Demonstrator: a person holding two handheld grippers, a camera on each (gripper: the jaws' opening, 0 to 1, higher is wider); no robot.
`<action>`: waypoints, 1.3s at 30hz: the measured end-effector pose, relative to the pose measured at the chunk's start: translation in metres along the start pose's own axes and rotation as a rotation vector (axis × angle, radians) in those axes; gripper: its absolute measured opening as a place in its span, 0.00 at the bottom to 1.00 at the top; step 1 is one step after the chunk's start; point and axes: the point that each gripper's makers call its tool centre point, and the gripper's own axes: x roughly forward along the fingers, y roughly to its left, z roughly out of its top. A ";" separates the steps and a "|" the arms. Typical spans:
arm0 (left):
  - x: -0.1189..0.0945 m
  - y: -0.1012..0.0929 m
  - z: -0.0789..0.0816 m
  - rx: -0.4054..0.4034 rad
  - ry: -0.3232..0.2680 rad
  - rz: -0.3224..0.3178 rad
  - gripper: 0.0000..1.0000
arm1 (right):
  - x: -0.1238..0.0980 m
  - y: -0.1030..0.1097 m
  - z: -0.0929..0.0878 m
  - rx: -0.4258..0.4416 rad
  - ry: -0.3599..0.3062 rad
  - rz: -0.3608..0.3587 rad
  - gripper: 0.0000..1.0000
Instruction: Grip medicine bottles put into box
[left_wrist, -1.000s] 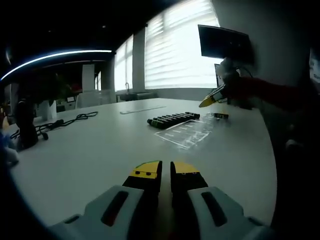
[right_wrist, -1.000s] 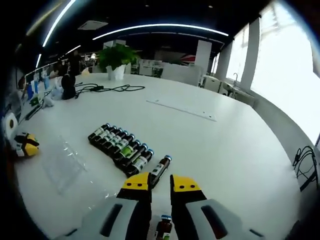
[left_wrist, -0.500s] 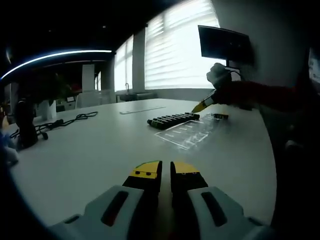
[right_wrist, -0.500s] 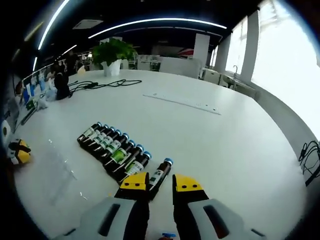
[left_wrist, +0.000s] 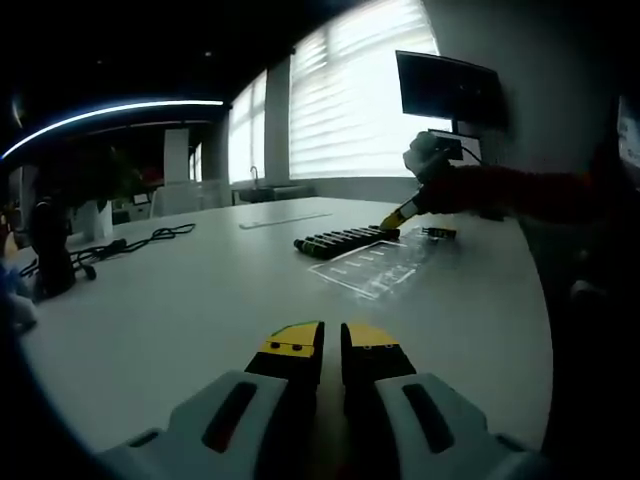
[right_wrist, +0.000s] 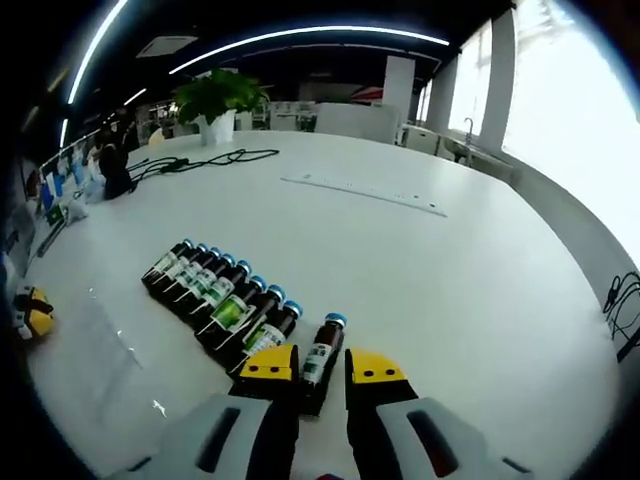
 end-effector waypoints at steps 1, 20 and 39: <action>0.000 0.000 0.000 0.000 0.000 0.000 0.02 | 0.001 0.000 0.000 0.001 0.001 0.000 0.14; 0.000 0.000 0.000 0.002 0.001 -0.001 0.02 | 0.003 -0.003 -0.003 0.017 0.016 -0.005 0.07; 0.000 0.000 0.000 0.003 0.002 -0.001 0.02 | -0.017 0.002 0.003 -0.003 -0.027 0.010 0.07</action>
